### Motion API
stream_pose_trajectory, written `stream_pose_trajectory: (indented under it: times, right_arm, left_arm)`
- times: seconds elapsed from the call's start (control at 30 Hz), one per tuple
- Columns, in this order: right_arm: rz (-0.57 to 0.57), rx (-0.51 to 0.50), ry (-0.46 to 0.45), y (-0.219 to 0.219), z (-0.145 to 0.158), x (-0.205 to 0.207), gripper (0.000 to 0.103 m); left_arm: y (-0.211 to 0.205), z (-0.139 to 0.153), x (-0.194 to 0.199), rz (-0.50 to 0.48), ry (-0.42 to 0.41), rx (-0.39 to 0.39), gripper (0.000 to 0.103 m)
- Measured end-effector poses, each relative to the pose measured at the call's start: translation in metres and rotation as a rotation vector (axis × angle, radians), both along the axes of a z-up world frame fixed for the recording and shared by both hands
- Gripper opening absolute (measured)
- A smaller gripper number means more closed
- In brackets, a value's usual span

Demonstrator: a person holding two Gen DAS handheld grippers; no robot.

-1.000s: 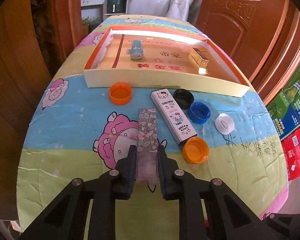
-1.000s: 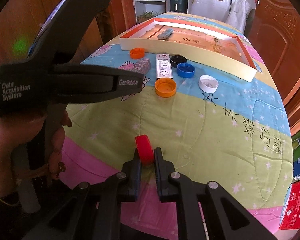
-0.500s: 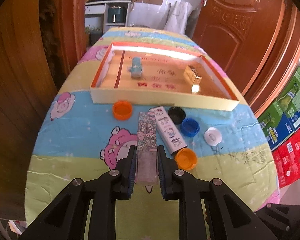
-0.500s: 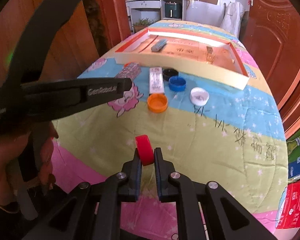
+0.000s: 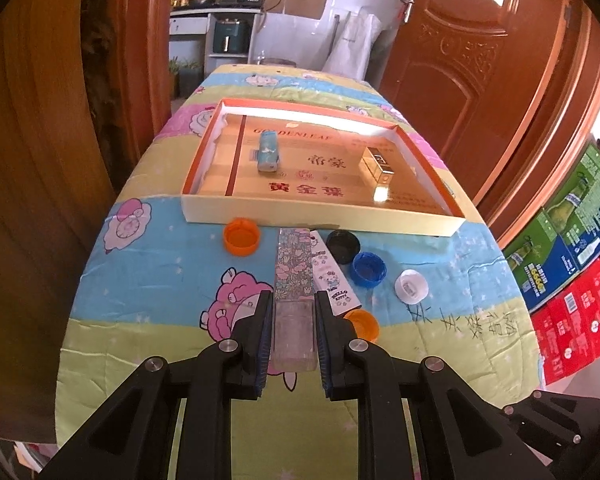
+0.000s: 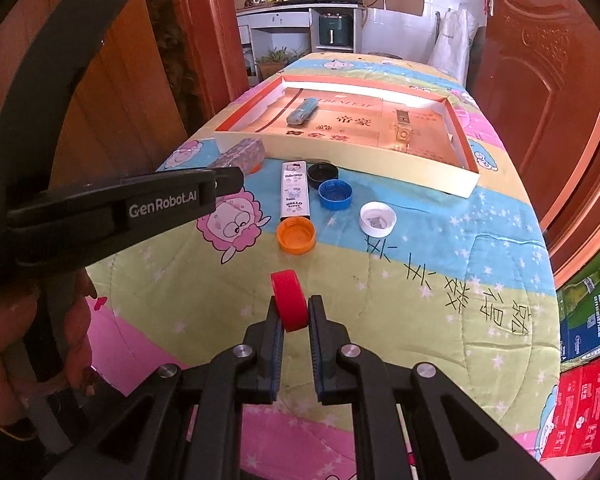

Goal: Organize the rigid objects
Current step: 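Carry the red cap and clear patterned case with both tools into the box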

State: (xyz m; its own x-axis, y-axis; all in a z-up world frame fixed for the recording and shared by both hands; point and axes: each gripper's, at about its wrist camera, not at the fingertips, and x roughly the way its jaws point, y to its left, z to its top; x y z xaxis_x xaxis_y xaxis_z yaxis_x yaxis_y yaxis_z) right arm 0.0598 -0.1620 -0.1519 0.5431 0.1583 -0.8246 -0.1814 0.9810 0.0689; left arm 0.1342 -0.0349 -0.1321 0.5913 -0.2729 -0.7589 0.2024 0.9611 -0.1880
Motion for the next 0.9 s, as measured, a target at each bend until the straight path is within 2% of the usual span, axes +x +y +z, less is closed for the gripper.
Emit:
stream_pose_trajectory:
  times: [0.6,0.9]
  right_arm:
    - [-0.049,0.015,-0.103,-0.022,0.037,0.024,0.012]
    - [-0.090,0.053,-0.102,-0.038,0.044,0.038,0.012]
  left_arm:
    - [0.000,0.030,0.003,-0.008,-0.067,-0.021,0.020]
    - [-0.006,0.044,0.010,-0.027,-0.097,-0.026,0.020]
